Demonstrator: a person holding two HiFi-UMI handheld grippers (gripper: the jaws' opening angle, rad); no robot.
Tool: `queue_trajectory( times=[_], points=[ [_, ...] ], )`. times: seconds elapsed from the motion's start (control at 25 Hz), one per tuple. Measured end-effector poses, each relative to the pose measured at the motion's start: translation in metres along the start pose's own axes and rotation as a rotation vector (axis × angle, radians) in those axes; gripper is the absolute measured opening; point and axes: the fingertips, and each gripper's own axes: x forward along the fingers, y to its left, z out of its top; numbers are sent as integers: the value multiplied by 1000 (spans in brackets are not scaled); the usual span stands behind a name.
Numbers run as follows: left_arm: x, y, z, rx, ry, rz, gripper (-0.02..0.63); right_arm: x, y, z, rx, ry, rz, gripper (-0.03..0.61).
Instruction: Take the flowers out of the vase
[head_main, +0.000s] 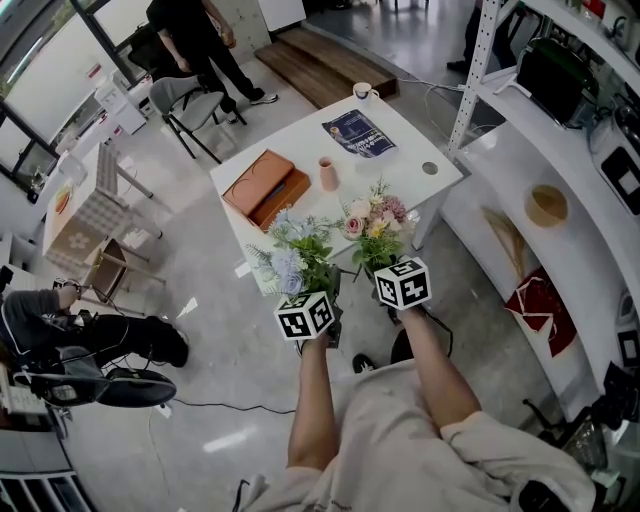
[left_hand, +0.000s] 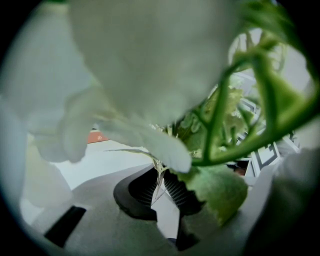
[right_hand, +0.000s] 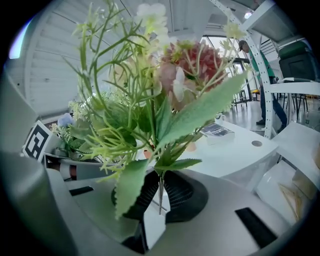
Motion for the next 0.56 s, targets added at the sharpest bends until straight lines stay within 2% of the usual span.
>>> queue_trajectory(
  times=[0.56],
  points=[
    [4, -3, 1, 1, 2, -4, 46, -2, -8, -1, 0, 9, 1, 34]
  ],
)
